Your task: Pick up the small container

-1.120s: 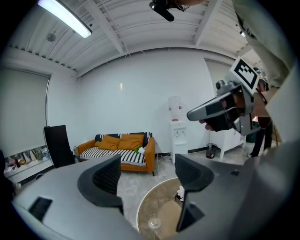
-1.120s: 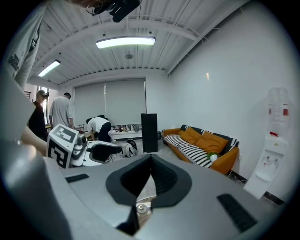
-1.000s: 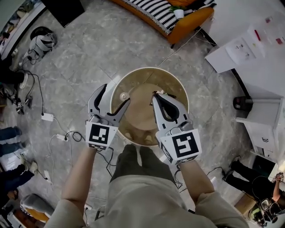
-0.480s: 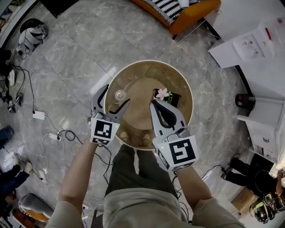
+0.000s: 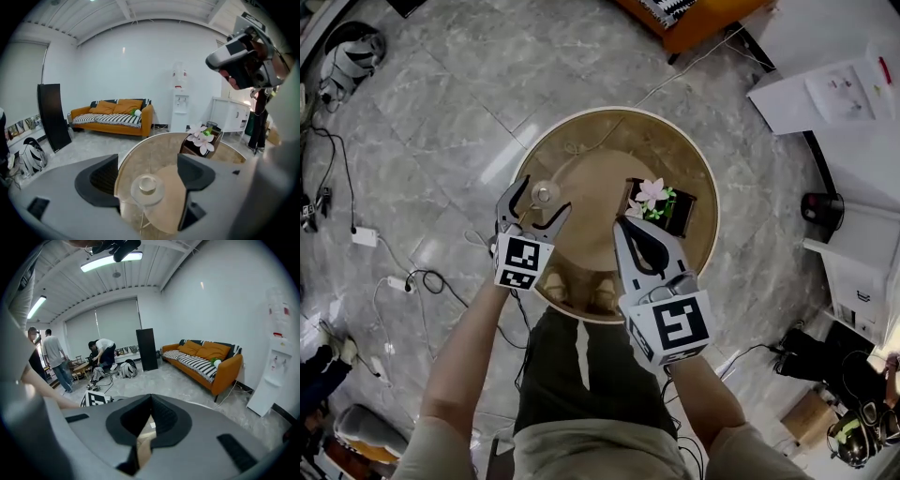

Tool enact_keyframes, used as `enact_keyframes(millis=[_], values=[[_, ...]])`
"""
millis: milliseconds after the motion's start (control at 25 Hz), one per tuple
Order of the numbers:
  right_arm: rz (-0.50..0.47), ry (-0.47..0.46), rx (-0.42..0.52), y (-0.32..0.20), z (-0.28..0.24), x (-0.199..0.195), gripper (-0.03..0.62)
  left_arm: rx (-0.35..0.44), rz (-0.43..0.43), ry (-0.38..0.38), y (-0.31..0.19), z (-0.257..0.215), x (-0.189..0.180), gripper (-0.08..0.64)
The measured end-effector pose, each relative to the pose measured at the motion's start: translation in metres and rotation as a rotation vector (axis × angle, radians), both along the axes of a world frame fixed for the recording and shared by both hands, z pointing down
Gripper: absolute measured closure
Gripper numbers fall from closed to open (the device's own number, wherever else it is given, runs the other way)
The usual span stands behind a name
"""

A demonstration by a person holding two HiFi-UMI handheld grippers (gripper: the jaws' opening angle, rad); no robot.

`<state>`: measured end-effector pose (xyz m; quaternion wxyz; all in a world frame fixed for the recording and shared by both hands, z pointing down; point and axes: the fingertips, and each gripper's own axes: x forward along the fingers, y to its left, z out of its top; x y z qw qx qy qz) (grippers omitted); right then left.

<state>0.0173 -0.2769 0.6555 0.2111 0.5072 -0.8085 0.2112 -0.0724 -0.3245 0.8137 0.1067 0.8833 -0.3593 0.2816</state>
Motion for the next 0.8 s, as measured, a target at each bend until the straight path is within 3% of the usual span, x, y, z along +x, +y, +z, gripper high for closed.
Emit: enact_keyframes(millis=[400, 800], values=[[-0.053, -0.01, -0.046, 0.011, 0.061, -0.008, 0.597, -0.059, 0.012, -0.007, -0.003, 0.087, 0.006, 0.19], [-0.085, -0.025, -0.068, 0.018, 0.09, -0.01, 0.597, -0.078, -0.057, 0.017, -0.013, 0.125, 0.011, 0.192]])
